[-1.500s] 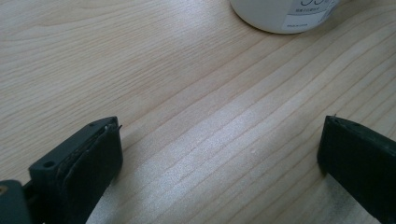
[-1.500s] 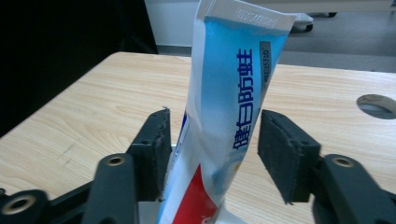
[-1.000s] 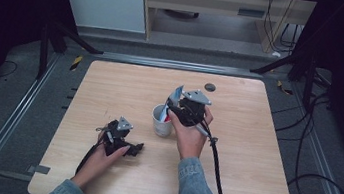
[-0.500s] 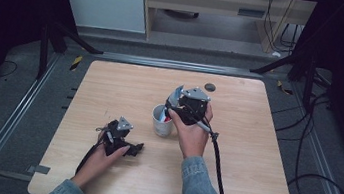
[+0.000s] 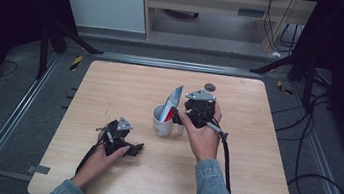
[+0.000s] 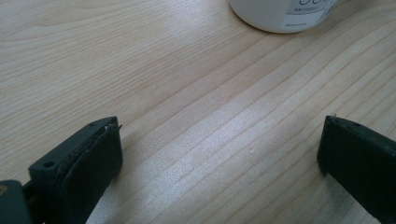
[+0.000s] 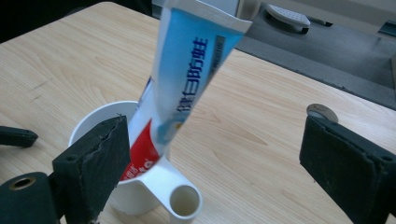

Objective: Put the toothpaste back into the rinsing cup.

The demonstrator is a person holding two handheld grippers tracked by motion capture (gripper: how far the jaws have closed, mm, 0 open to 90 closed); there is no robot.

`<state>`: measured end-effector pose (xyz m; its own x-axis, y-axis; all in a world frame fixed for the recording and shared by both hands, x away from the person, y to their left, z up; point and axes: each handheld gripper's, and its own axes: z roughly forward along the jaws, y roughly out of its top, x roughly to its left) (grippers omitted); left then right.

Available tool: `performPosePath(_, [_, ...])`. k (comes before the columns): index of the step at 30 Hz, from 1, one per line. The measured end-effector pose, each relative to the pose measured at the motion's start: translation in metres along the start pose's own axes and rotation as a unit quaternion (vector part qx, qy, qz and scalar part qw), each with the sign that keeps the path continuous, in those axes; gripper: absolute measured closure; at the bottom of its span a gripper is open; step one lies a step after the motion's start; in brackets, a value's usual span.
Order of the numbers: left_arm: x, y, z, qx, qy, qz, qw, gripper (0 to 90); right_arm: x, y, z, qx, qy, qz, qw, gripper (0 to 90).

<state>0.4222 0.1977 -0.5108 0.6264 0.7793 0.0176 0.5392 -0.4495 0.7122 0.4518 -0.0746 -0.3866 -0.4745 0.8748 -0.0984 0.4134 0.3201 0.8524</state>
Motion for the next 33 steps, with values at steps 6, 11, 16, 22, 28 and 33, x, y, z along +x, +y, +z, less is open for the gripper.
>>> performPosePath(6, [0.0,0.0,0.0,0.0,0.0,0.0,1.0,0.0,-0.008,-0.005,-0.006,0.002,-0.01,-0.009,0.9999,9.9])
performPosePath(11, [0.0,0.0,-0.001,0.002,0.0,0.002,1.0,0.0,-0.014,-0.013,-0.017,0.001,-0.018,-0.016,0.9997,10.9])
performPosePath(16, [-0.001,-0.002,-0.002,0.001,-0.001,0.003,1.0,0.0,-0.022,-0.02,-0.028,0.003,-0.026,-0.018,0.9995,12.4])
performPosePath(22, [-0.002,-0.003,-0.003,0.002,0.0,0.004,1.0,0.0,-0.031,-0.026,-0.037,0.007,-0.026,-0.02,0.9994,13.4])
performPosePath(28, [-0.002,-0.003,-0.003,0.002,0.0,0.004,1.0,0.0,-0.041,-0.038,-0.043,0.014,-0.027,-0.014,0.9995,13.0])
performPosePath(33, [-0.002,-0.003,-0.003,0.002,0.0,0.004,1.0,0.0,-0.052,-0.051,-0.048,0.021,-0.032,-0.002,0.9993,13.2])
